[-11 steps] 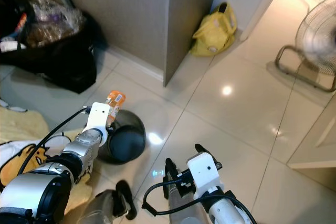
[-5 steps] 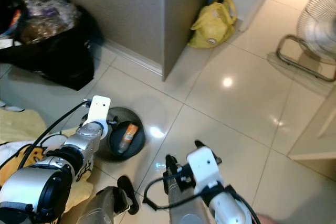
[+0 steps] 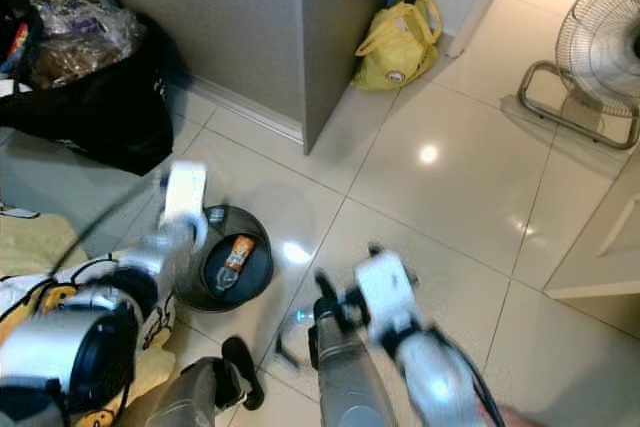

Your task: Clean up the room

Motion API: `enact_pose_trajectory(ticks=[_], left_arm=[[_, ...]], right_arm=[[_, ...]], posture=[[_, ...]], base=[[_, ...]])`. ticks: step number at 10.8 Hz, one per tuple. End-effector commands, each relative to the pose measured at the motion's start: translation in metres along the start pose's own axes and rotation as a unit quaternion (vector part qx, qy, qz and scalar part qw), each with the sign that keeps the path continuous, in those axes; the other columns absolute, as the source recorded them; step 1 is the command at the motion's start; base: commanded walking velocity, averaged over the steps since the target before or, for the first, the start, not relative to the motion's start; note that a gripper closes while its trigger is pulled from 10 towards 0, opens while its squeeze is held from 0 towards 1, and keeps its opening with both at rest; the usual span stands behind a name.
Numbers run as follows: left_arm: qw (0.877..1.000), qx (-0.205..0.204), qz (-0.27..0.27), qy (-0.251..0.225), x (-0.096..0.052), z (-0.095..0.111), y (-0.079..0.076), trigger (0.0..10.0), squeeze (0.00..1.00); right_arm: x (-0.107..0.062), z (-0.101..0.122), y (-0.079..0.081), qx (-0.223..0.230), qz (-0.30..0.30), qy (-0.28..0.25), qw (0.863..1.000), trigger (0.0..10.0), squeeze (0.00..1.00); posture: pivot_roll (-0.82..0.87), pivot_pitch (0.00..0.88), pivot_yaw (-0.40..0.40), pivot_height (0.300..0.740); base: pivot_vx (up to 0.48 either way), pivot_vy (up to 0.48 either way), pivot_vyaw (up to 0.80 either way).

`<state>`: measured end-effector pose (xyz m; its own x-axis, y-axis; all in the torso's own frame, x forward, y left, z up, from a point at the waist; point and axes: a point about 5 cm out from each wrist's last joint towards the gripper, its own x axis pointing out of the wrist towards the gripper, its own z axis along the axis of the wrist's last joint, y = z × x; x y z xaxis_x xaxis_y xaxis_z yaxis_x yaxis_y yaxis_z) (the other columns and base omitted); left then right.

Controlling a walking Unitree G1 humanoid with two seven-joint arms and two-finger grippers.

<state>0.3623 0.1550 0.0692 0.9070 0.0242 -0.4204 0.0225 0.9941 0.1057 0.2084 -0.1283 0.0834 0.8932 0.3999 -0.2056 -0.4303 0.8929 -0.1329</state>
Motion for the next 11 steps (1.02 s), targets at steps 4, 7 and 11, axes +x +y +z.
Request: enact_pose_trajectory(ticks=[4, 7, 11], left_arm=[[0.984, -0.067, -0.043, -0.16, -0.013, 0.015, 0.024, 10.0, 0.0], [0.977, -0.078, -0.015, -0.197, -0.029, -0.006, 0.028, 10.0, 0.0], [0.983, -0.069, 0.019, -0.171, -0.05, -0.046, 0.027, 10.0, 0.0]], right_arm=[[0.046, 0.001, -0.037, 0.044, -0.073, -0.026, 0.996, 10.0, 0.0], [0.079, 0.009, -0.047, 0.056, -0.08, -0.043, 0.994, 10.0, 0.0], [0.099, 0.005, -0.043, 0.073, -0.05, -0.038, 0.995, 10.0, 0.0]], posture=[[-0.24, 0.061, 0.033, 0.74], [-0.14, 0.0, 0.012, 0.74], [-0.08, 0.0, -0.016, 0.74]], base=[[0.0, 0.0, 0.0], [0.0, 0.0, 0.0], [0.0, -0.24, 0.29]])
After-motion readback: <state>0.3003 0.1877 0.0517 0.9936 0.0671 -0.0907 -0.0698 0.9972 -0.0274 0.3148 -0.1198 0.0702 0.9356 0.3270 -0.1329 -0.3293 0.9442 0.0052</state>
